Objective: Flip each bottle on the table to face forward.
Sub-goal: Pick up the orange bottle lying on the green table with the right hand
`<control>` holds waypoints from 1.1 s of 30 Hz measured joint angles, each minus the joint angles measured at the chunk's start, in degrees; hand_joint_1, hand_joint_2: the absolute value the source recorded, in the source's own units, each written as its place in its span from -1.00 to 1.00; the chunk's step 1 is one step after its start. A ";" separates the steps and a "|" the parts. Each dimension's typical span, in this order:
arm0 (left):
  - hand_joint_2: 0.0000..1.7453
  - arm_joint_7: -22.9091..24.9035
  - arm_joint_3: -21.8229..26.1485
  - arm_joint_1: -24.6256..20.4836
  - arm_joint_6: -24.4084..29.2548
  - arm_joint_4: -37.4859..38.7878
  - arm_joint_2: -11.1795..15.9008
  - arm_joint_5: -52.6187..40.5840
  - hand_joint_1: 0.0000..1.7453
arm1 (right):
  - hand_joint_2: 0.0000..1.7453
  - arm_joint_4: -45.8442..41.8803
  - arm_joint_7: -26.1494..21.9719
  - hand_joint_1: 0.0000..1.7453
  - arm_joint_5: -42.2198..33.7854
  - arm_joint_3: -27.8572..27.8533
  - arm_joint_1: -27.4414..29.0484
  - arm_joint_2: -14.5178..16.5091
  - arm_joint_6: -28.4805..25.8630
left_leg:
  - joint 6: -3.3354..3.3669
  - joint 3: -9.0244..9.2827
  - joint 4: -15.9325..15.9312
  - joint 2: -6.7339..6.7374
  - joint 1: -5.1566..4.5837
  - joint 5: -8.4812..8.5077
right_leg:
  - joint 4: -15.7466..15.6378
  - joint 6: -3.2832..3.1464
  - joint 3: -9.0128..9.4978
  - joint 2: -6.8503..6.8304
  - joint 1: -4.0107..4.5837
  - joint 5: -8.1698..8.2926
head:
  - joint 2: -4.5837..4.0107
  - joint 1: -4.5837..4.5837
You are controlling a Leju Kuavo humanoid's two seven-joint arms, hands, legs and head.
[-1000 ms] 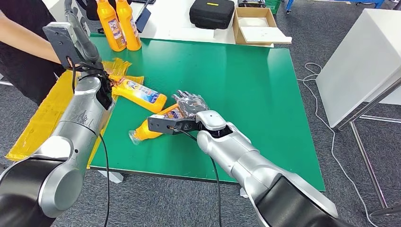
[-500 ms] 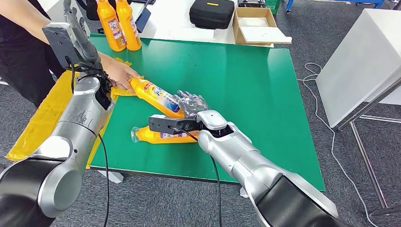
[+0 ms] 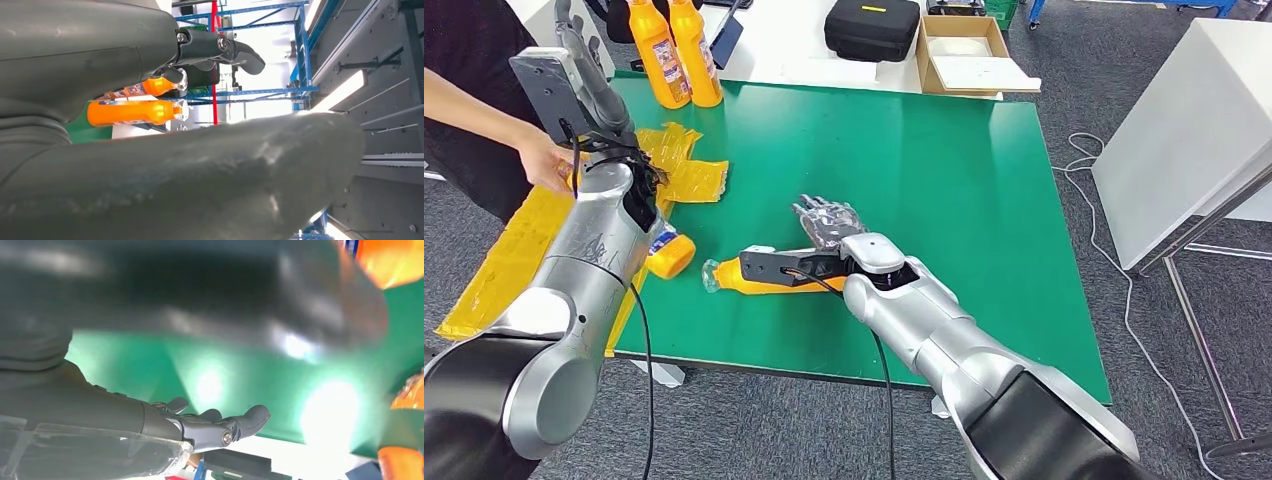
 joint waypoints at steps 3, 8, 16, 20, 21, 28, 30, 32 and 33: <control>-1.00 0.00 0.34 0.02 -0.09 0.00 0.04 -0.09 -1.00 | 1.00 0.00 -0.45 -1.00 0.65 -0.04 0.50 0.02 1.45 | 0.00 0.00 0.00 0.00 0.00 0.00 | 0.00 0.00 0.00 0.00 0.00 0.00 | 0.00 0.00; -1.00 0.00 0.62 0.11 -0.45 0.00 0.09 -0.15 -1.00 | 1.00 0.11 -0.82 -1.00 1.61 -0.04 1.30 0.02 3.35 | 0.00 0.00 0.00 0.00 0.00 0.00 | 0.00 0.00 0.00 0.00 0.00 0.00 | 0.00 0.00; -1.00 0.08 0.62 -0.02 -0.57 0.10 -0.03 -0.64 -1.00 | 1.00 0.53 0.20 -1.00 3.08 -0.02 2.67 -0.01 4.12 | 0.00 0.00 0.00 0.00 0.00 0.00 | -0.01 0.00 -0.02 0.00 0.00 0.00 | 0.00 -0.01; -1.00 0.15 0.62 -0.58 -1.01 0.64 -0.32 -0.61 -1.00 | 1.00 0.69 1.12 -1.00 3.84 -0.02 3.23 -0.31 4.12 | 0.00 -0.01 0.00 0.00 -0.01 0.00 | -0.01 0.00 -0.03 0.00 0.00 0.00 | 0.00 -0.01; -1.00 0.11 0.62 -0.73 -1.03 0.84 -0.40 -0.56 -1.00 | 1.00 0.75 1.20 -1.00 3.97 -0.02 3.28 -0.42 4.14 | 0.00 -0.01 0.00 0.00 -0.01 0.00 | -0.01 0.00 -0.03 0.00 0.00 0.00 | 0.00 0.00; -1.00 0.00 0.62 -1.06 -1.04 1.55 -0.67 -0.13 -1.00 | 1.00 1.00 1.28 -1.00 4.51 -0.04 3.31 -0.96 4.79 | 0.00 0.00 0.00 0.01 -0.01 0.00 | -0.01 0.00 -0.03 0.01 0.00 0.00 | 0.00 -0.01; -1.00 0.00 0.62 -1.06 -1.03 1.55 -0.68 -0.07 -1.00 | 1.00 1.01 1.28 -1.00 4.68 -0.04 3.30 -1.02 5.32 | 0.00 0.00 0.00 0.01 -0.01 0.00 | -0.01 0.00 -0.03 0.01 0.00 0.00 | 0.00 -0.01; -1.00 0.00 0.62 -1.06 -1.03 1.55 -0.68 -0.06 -1.00 | 1.00 1.01 1.28 -1.00 4.91 -0.04 3.30 -1.04 5.81 | 0.00 0.00 0.00 0.01 -0.01 0.00 | -0.01 0.00 -0.03 0.01 0.00 0.00 | 0.00 -0.01; -1.00 0.00 0.62 -1.06 -1.03 1.55 -0.68 -0.05 -1.00 | 1.00 1.01 1.28 -1.00 5.05 -0.04 3.31 -1.05 6.02 | 0.00 0.00 0.00 0.01 0.00 0.00 | -0.01 0.00 -0.04 0.01 0.00 0.00 | 0.00 -0.01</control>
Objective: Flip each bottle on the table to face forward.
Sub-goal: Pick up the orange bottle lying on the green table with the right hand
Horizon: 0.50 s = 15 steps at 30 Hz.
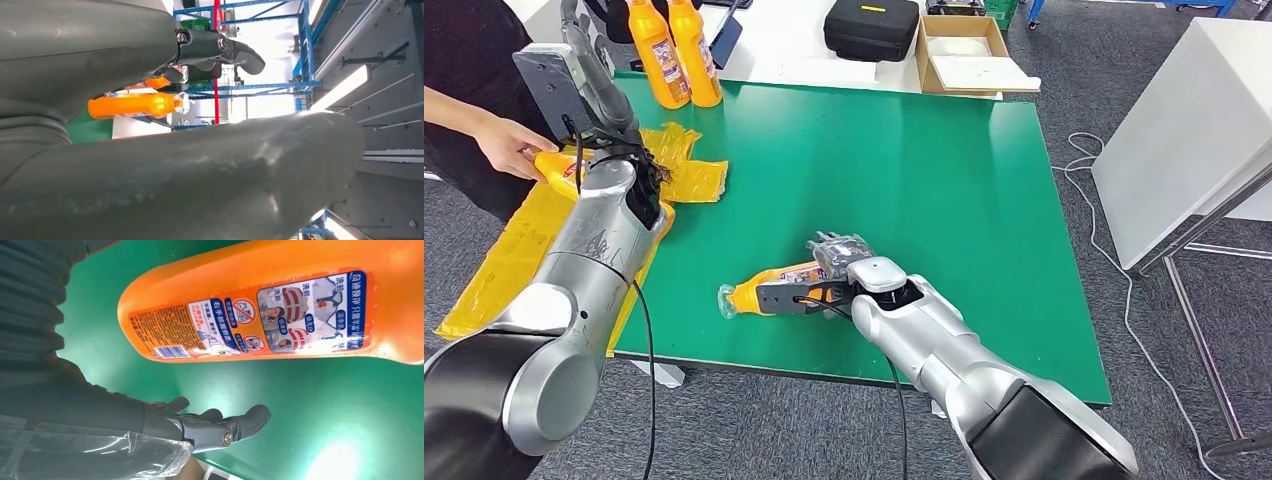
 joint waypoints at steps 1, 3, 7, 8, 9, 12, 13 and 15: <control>-1.00 0.00 0.00 0.00 0.00 0.00 0.00 0.02 -1.00 | 1.00 0.01 0.00 -1.00 0.16 0.00 0.00 -0.02 0.17 | 0.00 0.00 0.00 0.00 0.00 0.00 | 0.00 0.00 0.00 0.00 0.00 0.00 | 0.00 0.00; -1.00 0.00 0.00 0.00 0.00 0.00 0.00 0.09 -1.00 | 1.00 0.08 0.06 -1.00 0.46 -0.01 0.04 -0.07 0.40 | 0.00 0.00 0.00 0.00 0.00 0.00 | 0.00 0.00 0.00 0.00 0.00 0.00 | 0.00 0.00; -1.00 0.00 0.00 0.01 -0.05 -0.01 0.00 0.31 -1.00 | 1.00 0.34 0.92 -1.00 1.01 -0.04 0.59 -0.40 0.57 | 0.00 0.00 0.00 -0.01 0.00 0.00 | 0.00 0.00 0.00 0.00 0.00 0.00 | 0.00 0.00; -1.00 0.00 0.00 0.02 -0.08 -0.01 0.00 0.37 -1.00 | 1.00 0.44 1.16 -1.00 1.14 -0.04 0.82 -0.56 0.61 | 0.00 0.00 0.00 -0.01 0.00 0.00 | 0.00 0.00 0.00 0.00 0.00 0.00 | 0.00 0.00; -1.00 0.00 0.00 0.03 -0.11 -0.03 0.00 0.42 -1.00 | 1.00 0.54 1.31 -1.00 1.24 -0.05 1.06 -0.73 0.63 | 0.00 0.00 0.00 -0.01 -0.01 0.00 | 0.00 0.00 0.00 -0.01 0.00 0.00 | 0.00 0.00; -1.00 0.00 0.00 0.11 -0.24 -0.13 -0.02 0.46 -1.00 | 1.00 0.80 1.66 -1.00 1.53 -0.08 1.65 -1.20 0.84 | 0.00 0.00 0.00 -0.01 -0.01 0.00 | 0.00 0.00 0.00 0.00 0.00 0.00 | 0.00 0.00; -1.00 0.00 0.00 0.14 -0.33 -0.18 -0.03 0.50 -1.00 | 1.00 0.85 1.81 -1.00 1.66 -0.09 1.80 -1.34 0.97 | 0.00 0.00 0.00 -0.01 -0.01 0.00 | -0.01 0.00 0.00 0.00 0.00 0.00 | 0.00 0.00; -1.00 -0.01 0.00 0.27 -0.54 -0.40 -0.06 0.66 -1.00 | 1.00 0.93 2.22 -1.00 1.93 -0.10 2.02 -1.63 1.24 | 0.00 0.00 0.00 -0.01 -0.01 0.00 | -0.01 0.00 0.00 0.00 0.00 0.00 | 0.00 -0.01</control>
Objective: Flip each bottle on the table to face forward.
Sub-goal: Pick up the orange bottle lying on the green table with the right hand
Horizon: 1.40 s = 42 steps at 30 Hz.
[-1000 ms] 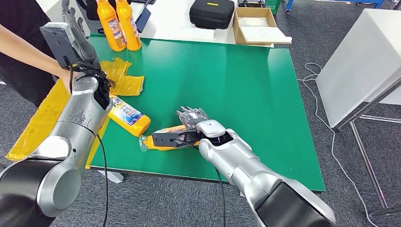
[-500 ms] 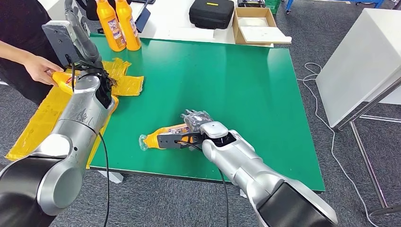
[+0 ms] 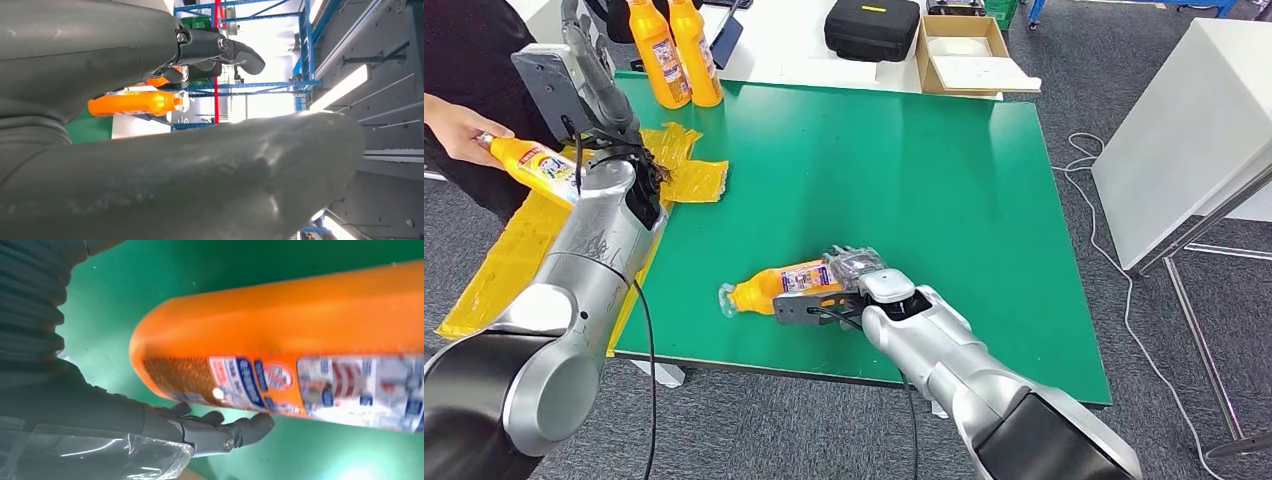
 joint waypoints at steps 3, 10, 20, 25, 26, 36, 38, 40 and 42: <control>-1.00 -0.01 0.00 0.17 -0.34 -0.43 -0.06 0.28 -1.00 | 1.00 0.10 0.74 -1.00 0.28 -0.14 0.27 -0.55 0.34 | 0.00 0.00 0.00 0.00 0.00 0.00 | 0.00 0.00 0.00 0.00 0.01 0.00 | 0.00 -0.01; -1.00 -0.01 0.00 0.33 -0.73 -0.97 -0.26 0.63 -1.00 | 1.00 0.49 1.69 -1.00 0.32 -1.41 1.04 -2.41 0.55 | 0.00 0.00 0.00 0.00 -0.01 0.00 | 0.00 0.00 0.00 0.00 0.00 0.00 | 0.00 0.01; -1.00 -0.01 0.00 0.34 -0.83 -1.22 -0.40 0.96 -1.00 | 1.00 0.78 1.85 -0.01 0.51 -1.84 1.87 -3.49 0.72 | 0.00 0.00 0.00 0.00 -0.01 0.00 | 0.00 0.00 0.00 0.00 0.01 0.00 | 0.00 -0.01; -1.00 -0.01 0.00 0.33 -0.87 -1.22 -0.54 1.37 -1.00 | 1.00 0.81 1.62 1.00 0.72 -2.49 1.90 -3.77 1.61 | 0.00 0.00 0.00 0.00 -0.01 0.00 | 0.00 0.00 0.00 0.00 0.01 0.00 | 0.00 -0.01; -1.00 -0.01 0.00 0.33 -0.90 -1.22 -0.56 1.44 -1.00 | 1.00 0.81 1.60 1.00 0.73 -2.64 1.89 -3.80 1.67 | 0.00 0.00 0.00 0.00 -0.01 0.00 | 0.00 0.00 0.00 0.00 0.01 0.00 | 0.00 -0.01; -1.00 -0.01 0.00 0.33 -1.23 -1.22 -0.72 1.66 -1.00 | 1.00 0.81 1.47 1.00 0.69 -3.28 1.63 -4.12 1.73 | 0.00 0.01 0.00 -0.01 -0.03 0.00 | 0.00 0.01 0.01 0.00 0.00 0.01 | 0.00 0.00; -1.00 -0.01 0.00 0.33 -1.23 -1.22 -0.74 1.68 -1.00 | 1.00 0.81 1.47 1.00 0.68 -3.32 1.62 -4.13 1.72 | 0.00 0.01 0.00 0.00 -0.03 0.00 | 0.00 0.01 0.01 0.00 0.00 0.01 | 0.00 -0.01; -1.00 -0.01 0.00 0.33 -1.23 -1.22 -0.75 1.68 -1.00 | 1.00 0.81 1.47 1.00 0.68 -3.36 1.62 -4.13 1.72 | 0.00 0.01 0.00 0.00 -0.02 0.00 | 0.00 0.01 0.01 0.00 0.01 0.01 | 0.00 -0.01; -1.00 -0.01 0.00 0.33 -1.11 -1.22 -0.75 1.70 -1.00 | 1.00 0.81 1.41 1.00 0.70 -3.43 1.62 -4.13 1.69 | 0.00 0.01 0.00 0.00 -0.02 0.00 | 0.00 0.01 0.01 0.00 0.01 0.01 | 0.00 -0.01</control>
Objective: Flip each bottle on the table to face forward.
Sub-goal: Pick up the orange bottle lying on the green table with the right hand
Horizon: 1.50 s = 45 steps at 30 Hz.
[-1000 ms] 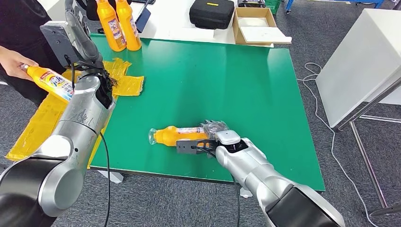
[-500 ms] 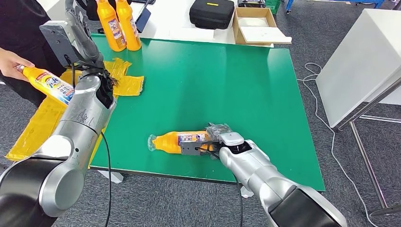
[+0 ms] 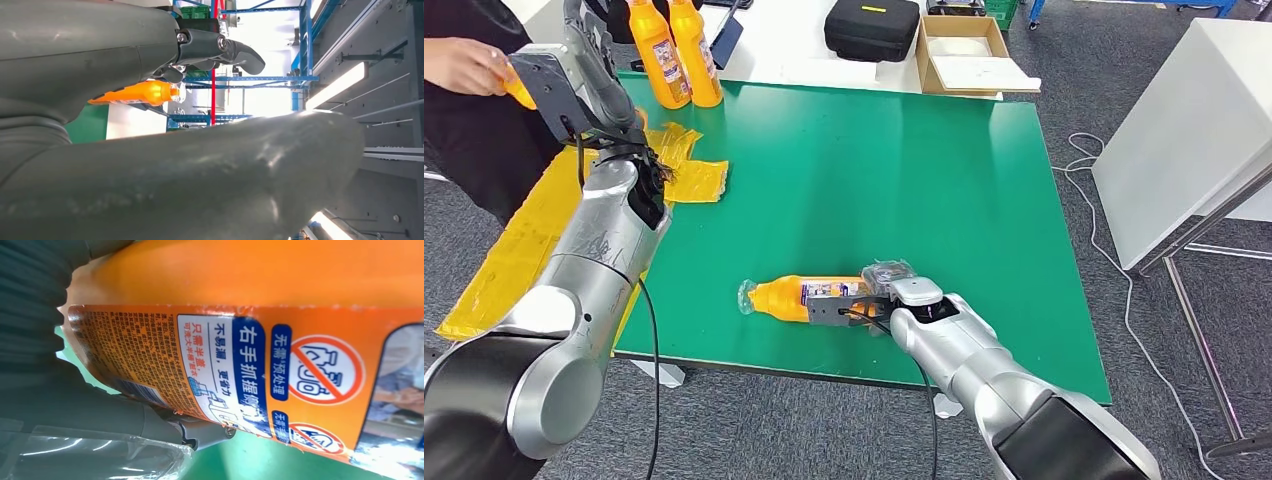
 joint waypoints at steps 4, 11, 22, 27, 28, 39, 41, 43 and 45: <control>-1.00 0.02 -0.03 -0.03 -0.44 0.10 0.01 -0.26 -1.00 | 1.00 0.00 -0.21 1.00 0.08 -0.27 -0.01 0.00 -0.45 | 0.00 0.00 0.00 0.00 0.00 0.00 | 0.00 0.00 0.00 0.00 0.00 0.00 | 0.00 0.00; 0.00 3.25 -0.11 0.28 -11.07 2.74 0.88 2.29 -1.00 | 1.00 -0.45 -2.29 1.00 -0.98 -2.47 -1.79 -1.12 -6.97 | 0.01 -0.04 0.00 0.00 -0.04 0.01 | 0.01 0.02 0.00 0.01 -0.05 0.02 | 0.00 0.01; 1.00 5.36 -1.45 4.57 -19.41 3.31 2.41 3.67 -1.00 | 1.00 -6.78 -7.24 1.00 -3.60 -10.71 -8.44 -6.78 -14.83 | 0.03 -0.07 0.02 -0.04 -0.06 0.03 | 0.01 0.02 0.00 -0.02 -0.09 0.02 | 0.00 0.01; 1.00 5.70 -3.03 6.09 -21.57 2.33 2.75 3.45 -1.00 | 1.00 -10.96 -8.89 1.00 -3.19 -14.22 -8.78 -9.23 -15.27 | 0.03 -0.09 0.02 -0.06 -0.08 0.03 | 0.00 0.02 0.00 -0.03 -0.10 0.02 | 0.00 0.01; 1.00 5.72 -3.32 6.46 -21.61 1.98 2.97 3.34 -1.00 | 1.00 -11.80 -9.27 1.00 -3.13 -14.84 -8.81 -9.65 -15.23 | 0.03 -0.09 0.02 -0.05 -0.08 0.03 | 0.00 0.02 0.00 -0.02 -0.10 0.02 | 0.00 0.01; 1.00 4.35 -5.04 9.04 -18.70 0.15 6.66 2.33 -1.00 | 1.00 -17.84 -11.18 1.00 -3.38 -17.87 -8.72 -12.46 -15.47 | 0.02 -0.08 0.01 0.01 -0.03 0.03 | 0.01 0.02 -0.04 0.00 -0.08 0.02 | 0.00 -0.01; 1.00 4.50 -5.08 9.22 -18.73 0.15 7.16 2.91 -1.00 | 1.00 -18.58 -11.25 1.00 -3.99 -18.20 -8.55 -12.76 -15.76 | 0.02 -0.09 0.01 -0.01 -0.03 0.03 | 0.01 0.02 -0.05 -0.01 -0.08 0.02 | 0.00 -0.01; 1.00 4.86 -5.07 9.38 -19.22 0.17 7.51 4.08 -1.00 | 1.00 -19.56 -11.51 1.00 -5.09 -18.66 -8.11 -12.88 -16.48 | 0.03 -0.09 0.01 -0.03 -0.04 0.03 | 0.01 0.02 -0.05 -0.01 -0.08 0.02 | 0.00 0.00; 1.00 5.09 -5.07 9.69 -20.57 0.29 7.72 5.34 -1.00 | 1.00 -20.70 -11.83 1.00 -6.29 -19.22 -7.46 -12.80 -17.59 | 0.03 -0.10 0.01 -0.03 -0.05 0.03 | 0.01 0.02 -0.04 -0.01 -0.09 0.02 | 0.00 0.01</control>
